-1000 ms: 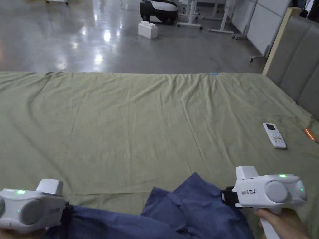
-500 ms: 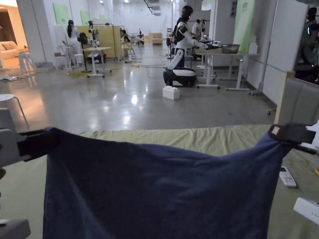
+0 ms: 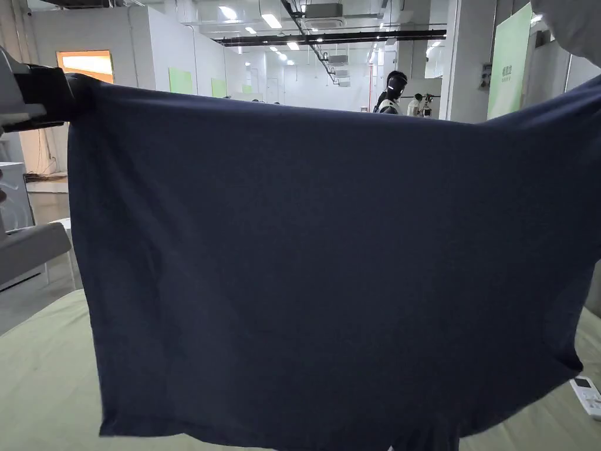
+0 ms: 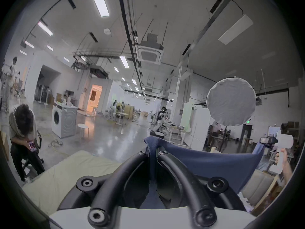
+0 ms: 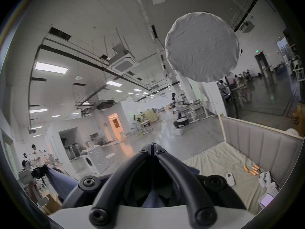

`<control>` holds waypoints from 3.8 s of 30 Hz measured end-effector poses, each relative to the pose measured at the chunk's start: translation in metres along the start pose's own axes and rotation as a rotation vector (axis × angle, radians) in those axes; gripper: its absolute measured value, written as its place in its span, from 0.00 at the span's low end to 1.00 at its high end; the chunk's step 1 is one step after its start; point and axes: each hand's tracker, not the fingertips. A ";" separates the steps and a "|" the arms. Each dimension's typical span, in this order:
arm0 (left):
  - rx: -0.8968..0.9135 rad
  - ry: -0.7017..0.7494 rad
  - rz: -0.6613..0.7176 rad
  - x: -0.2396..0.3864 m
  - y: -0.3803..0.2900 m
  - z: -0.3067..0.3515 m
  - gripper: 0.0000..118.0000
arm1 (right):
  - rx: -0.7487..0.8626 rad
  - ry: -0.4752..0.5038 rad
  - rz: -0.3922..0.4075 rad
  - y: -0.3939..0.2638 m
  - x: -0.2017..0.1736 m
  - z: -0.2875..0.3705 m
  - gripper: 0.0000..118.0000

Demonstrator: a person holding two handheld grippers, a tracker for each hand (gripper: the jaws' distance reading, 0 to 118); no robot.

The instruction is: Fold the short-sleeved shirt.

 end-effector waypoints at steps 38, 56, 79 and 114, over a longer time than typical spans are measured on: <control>-0.129 0.070 0.139 -0.044 -0.077 -0.221 0.06 | 0.101 0.037 0.125 -0.017 -0.005 -0.180 0.02; -0.253 0.060 0.152 -0.036 -0.157 -0.281 0.06 | -0.004 -0.050 0.164 -0.076 0.008 -0.265 0.02; -0.587 -0.068 0.133 -0.083 -0.413 -0.058 0.06 | -0.241 0.010 -0.004 -0.351 0.134 -0.016 0.02; -0.665 0.042 -0.195 -0.083 -0.445 0.159 0.70 | -0.503 -0.339 -0.130 -0.460 0.158 0.225 0.80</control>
